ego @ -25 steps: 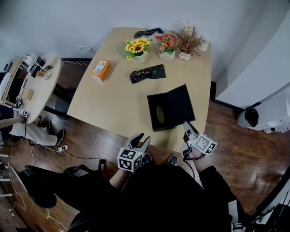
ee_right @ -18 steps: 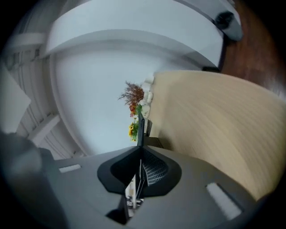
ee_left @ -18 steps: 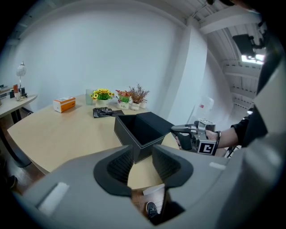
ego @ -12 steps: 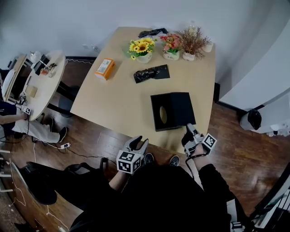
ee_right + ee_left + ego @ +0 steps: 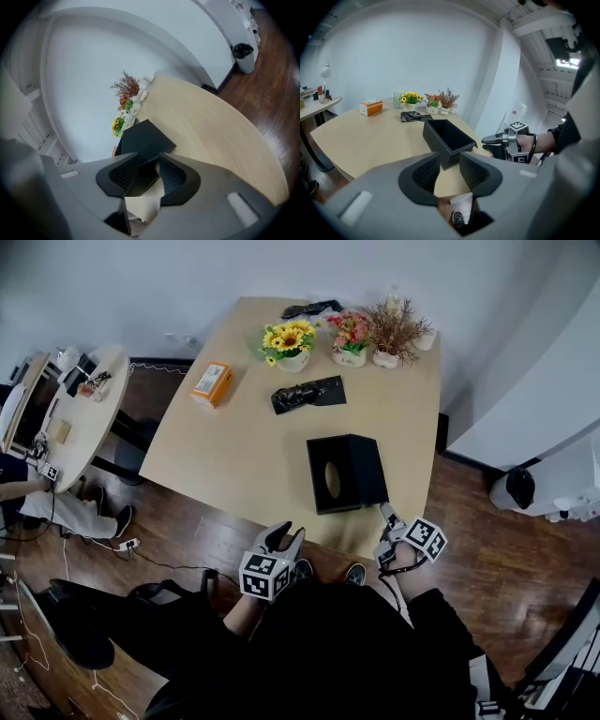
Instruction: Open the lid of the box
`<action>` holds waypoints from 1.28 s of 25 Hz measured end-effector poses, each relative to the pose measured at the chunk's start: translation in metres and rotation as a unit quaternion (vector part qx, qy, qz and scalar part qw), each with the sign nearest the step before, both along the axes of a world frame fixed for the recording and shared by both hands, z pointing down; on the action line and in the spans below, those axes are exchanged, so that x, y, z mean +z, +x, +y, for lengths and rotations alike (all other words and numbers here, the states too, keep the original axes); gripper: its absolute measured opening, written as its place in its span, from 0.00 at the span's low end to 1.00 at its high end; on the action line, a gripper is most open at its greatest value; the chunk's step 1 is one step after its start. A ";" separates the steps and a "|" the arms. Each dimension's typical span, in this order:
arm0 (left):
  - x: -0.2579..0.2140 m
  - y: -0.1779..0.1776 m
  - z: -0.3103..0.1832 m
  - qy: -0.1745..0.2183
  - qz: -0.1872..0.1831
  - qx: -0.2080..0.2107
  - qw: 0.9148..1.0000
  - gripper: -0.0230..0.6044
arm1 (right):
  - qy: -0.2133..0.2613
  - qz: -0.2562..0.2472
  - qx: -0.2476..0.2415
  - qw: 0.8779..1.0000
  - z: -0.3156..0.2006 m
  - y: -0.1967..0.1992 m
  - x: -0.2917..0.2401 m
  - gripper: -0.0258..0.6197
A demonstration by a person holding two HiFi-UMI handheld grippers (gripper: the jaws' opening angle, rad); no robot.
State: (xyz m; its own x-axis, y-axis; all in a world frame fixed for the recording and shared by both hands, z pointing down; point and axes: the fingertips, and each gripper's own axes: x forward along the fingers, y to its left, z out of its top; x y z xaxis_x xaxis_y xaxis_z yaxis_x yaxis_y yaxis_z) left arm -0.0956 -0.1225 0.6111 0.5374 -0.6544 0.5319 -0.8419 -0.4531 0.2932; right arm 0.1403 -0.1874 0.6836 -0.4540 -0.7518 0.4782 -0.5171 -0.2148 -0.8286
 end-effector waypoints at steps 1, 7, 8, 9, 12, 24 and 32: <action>-0.001 0.002 -0.001 0.001 0.001 0.003 1.000 0.22 | 0.010 0.019 -0.005 1.000 -0.001 0.002 -0.008 0.25; -0.027 0.018 -0.021 0.030 0.010 0.016 0.999 0.22 | 0.101 0.144 -0.043 0.983 -0.014 0.008 -0.069 0.14; -0.035 0.022 -0.025 0.038 0.012 0.019 0.999 0.22 | 0.120 0.170 -0.049 0.977 -0.016 0.008 -0.081 0.13; -0.044 0.025 -0.030 0.048 0.014 0.022 0.998 0.22 | 0.143 0.204 -0.056 0.967 -0.017 0.009 -0.093 0.11; -0.075 0.034 -0.040 0.094 0.010 0.035 0.995 0.22 | 0.243 0.361 -0.101 0.895 -0.019 -0.002 -0.140 0.08; -0.135 0.056 -0.033 0.246 -0.057 0.088 0.964 0.22 | 0.473 0.534 -0.214 0.668 0.018 -0.084 -0.239 0.04; -0.156 0.031 -0.042 0.285 -0.053 0.025 0.957 0.22 | 0.513 0.464 -0.151 0.706 0.021 -0.091 -0.262 0.04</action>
State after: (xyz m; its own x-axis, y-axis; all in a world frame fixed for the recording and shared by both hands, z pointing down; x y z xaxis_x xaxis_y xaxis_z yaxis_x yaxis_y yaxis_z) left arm -0.0647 -0.1647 0.4547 0.5388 -0.8290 0.1495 -0.8261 -0.5548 -0.0988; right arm 0.0489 -0.1661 0.4212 -0.5162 -0.8550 -0.0502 -0.8337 0.4882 0.2582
